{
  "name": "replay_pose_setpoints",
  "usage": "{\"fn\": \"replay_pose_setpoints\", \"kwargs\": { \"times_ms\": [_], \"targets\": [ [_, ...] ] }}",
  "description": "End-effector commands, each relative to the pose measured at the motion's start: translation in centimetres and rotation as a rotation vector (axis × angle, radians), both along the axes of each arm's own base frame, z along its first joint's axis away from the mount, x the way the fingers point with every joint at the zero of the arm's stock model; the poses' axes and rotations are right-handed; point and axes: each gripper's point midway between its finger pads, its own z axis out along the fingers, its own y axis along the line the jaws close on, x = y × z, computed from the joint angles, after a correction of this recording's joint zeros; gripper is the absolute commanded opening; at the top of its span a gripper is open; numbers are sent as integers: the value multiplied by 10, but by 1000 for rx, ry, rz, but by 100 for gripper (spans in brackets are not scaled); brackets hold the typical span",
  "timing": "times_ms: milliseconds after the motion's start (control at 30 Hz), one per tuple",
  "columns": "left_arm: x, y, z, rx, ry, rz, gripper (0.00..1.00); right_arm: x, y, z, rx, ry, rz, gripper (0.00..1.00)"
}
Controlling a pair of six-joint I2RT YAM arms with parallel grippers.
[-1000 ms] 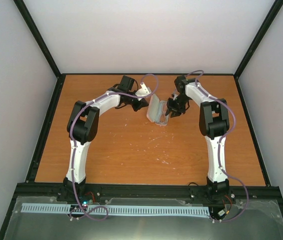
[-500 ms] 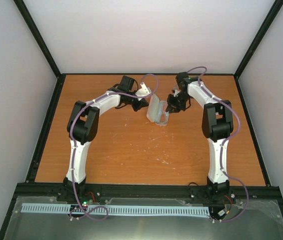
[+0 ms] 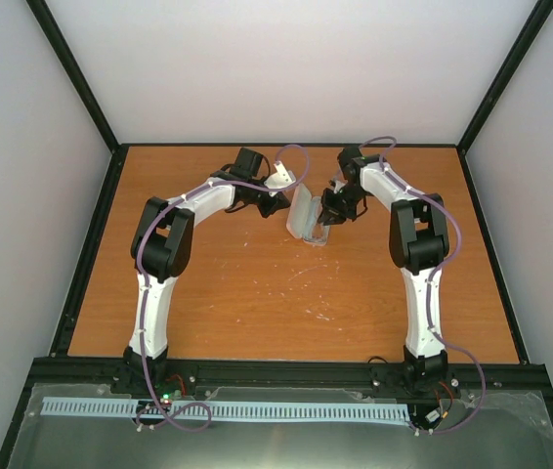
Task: Organize the sunglasses
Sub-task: Adjust the sunglasses in the sunglasses case.
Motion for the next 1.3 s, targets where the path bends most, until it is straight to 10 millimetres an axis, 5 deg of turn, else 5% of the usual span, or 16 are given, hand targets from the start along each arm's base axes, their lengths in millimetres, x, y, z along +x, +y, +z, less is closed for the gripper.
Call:
{"fn": "replay_pose_setpoints", "kwargs": {
  "times_ms": [0, 233, 367, 700, 1267],
  "targets": [
    [2, -3, 17, -20, -40, -6, 8, 3, 6, 2, 17, -15, 3, 17],
    [3, -3, 18, -20, -47, -7, 8, 8, -14, 35, -20, -101, -56, 17],
    [3, -3, 19, -18, -49, -6, 8, 1, -30, 20, -64, -73, -93, 3],
    [0, -2, 16, -18, -31, 1, 8, -2, -49, -24, -150, 1, -128, 3],
    [-2, -27, 11, -38, 3, -22, 8, 8, -35, -43, -104, -8, -113, 3]
  ]
}}
